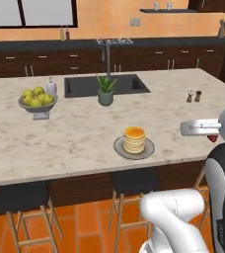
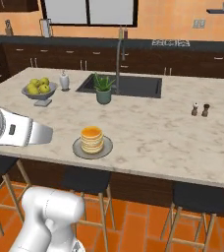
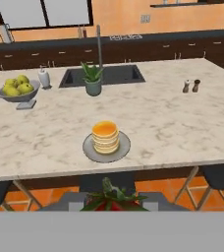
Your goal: Take the strawberry from the fridge and place it on top of the pancake, located on the dining counter.
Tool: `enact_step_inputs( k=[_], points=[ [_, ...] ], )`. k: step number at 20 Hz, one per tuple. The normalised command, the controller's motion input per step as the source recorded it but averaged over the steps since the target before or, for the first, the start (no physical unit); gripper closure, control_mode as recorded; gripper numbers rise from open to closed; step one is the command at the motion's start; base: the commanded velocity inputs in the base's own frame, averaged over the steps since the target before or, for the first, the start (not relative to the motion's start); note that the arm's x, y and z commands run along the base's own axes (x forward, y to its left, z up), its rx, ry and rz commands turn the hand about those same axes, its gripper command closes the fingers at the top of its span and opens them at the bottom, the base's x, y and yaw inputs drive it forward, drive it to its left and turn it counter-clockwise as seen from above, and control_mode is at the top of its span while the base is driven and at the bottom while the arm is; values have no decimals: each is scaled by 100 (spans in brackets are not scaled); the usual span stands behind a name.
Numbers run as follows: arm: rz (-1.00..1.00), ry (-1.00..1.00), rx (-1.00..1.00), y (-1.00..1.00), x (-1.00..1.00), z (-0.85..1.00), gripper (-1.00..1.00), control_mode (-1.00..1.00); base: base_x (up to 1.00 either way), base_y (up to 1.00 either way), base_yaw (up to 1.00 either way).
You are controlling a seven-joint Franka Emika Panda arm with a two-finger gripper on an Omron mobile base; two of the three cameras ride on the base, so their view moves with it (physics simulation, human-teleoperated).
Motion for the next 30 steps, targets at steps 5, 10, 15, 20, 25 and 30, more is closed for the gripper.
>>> enact_step_inputs(
  k=[5, 10, 15, 20, 25, 30],
  points=[
    [0, 0, 0, 0, 0, 0, 100, 100, 37, 47, -10],
    [0, 0, 0, 0, 0, 0, 100, 100, 18, 53, -7],
    [0, 0, 0, 0, 0, 0, 100, 100, 51, -5, -7],
    [0, 0, 0, 0, 0, 0, 100, 100, 100, -4, -1],
    [0, 7, 0, -7, 40, -5, 100, -100, 58, -10, 0],
    [0, 24, 0, -23, 96, -32, 100, -100, 0, 0, 0]
  ],
)
